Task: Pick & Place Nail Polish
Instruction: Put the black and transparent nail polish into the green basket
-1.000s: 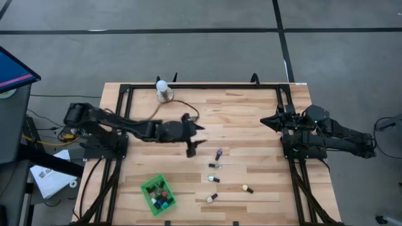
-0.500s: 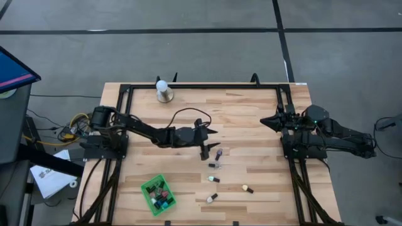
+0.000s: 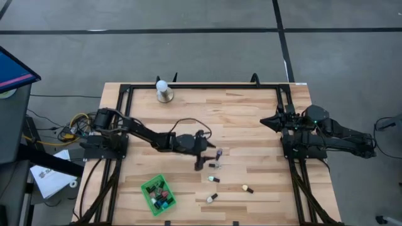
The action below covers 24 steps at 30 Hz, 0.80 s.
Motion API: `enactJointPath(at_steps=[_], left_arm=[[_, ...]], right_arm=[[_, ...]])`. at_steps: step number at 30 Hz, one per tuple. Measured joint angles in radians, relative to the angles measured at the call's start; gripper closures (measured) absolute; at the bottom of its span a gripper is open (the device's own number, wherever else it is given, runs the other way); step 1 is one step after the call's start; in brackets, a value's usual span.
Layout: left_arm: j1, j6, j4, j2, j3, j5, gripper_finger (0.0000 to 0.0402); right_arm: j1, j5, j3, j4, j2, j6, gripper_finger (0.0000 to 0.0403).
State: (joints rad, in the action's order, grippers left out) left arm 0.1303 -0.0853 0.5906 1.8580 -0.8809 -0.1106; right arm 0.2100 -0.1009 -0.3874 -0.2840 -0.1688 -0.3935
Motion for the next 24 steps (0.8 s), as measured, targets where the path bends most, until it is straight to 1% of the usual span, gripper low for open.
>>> enactJointPath(at_steps=[3, 12, 19, 24], left_arm=[[0.019, 0.001, -0.003, 0.024, 0.019, 0.01, 0.0161], [0.073, -0.002, 0.023, 0.124, 0.006, 0.009, 0.0161], [0.093, -0.002, 0.027, 0.138, 0.006, 0.005, 0.0161], [0.09, 0.001, 0.022, 0.138, 0.006, -0.014, 0.0174]], right_arm=[[0.0, 0.0, 0.0, 0.0, 0.0, 0.0, 0.0403], [0.0, 0.0, 0.0, -0.029, 0.0, -0.001, 0.0403], [0.0, 0.0, 0.0, -0.034, 0.0, -0.008, 0.0403], [0.0, 0.0, 0.0, -0.038, 0.0, -0.008, 0.0403]])
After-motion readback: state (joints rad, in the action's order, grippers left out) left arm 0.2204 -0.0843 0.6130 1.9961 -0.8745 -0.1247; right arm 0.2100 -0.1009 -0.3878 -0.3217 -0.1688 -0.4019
